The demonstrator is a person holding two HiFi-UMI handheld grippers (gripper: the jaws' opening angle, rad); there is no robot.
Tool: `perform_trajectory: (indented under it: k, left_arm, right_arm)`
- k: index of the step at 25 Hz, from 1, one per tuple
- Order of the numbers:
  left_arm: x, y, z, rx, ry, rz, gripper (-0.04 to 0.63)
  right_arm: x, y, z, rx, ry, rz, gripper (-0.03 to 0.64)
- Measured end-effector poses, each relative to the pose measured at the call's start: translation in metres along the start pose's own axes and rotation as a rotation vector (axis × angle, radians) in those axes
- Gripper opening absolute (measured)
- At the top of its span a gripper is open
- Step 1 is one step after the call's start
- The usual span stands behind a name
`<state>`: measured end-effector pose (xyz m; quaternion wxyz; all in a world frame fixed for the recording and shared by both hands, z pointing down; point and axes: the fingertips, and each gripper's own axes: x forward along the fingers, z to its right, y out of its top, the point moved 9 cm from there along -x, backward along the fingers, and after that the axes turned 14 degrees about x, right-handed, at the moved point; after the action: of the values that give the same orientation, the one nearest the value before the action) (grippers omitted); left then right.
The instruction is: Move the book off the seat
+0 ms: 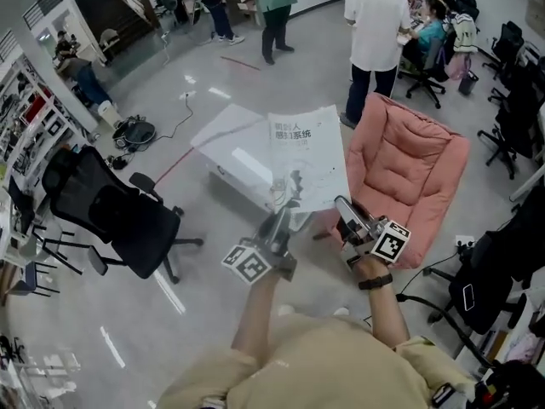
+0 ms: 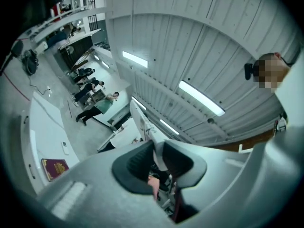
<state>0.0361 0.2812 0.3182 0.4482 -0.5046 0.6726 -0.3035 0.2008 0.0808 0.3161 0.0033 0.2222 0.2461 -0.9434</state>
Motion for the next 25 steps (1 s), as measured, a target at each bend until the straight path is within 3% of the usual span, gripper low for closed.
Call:
perform_trajectory:
  k: [5, 9, 16, 25]
  left_arm:
    - [-0.071, 0.049, -0.069, 0.010, 0.050, 0.044, 0.060]
    - [-0.110, 0.067, -0.100, 0.002, 0.097, 0.073, 0.060]
    - [-0.204, 0.133, -0.167, 0.014, 0.178, 0.126, 0.061]
    - [-0.220, 0.124, -0.171, 0.026, 0.326, 0.191, 0.063]
  right_arm:
    - [0.090, -0.067, 0.000, 0.012, 0.011, -0.083, 0.054]
    - [0.131, -0.104, 0.006, 0.031, 0.018, -0.140, 0.054]
    - [0.230, -0.200, 0.006, 0.078, 0.050, -0.204, 0.055]
    - [0.263, -0.205, 0.034, 0.135, 0.103, -0.354, 0.057]
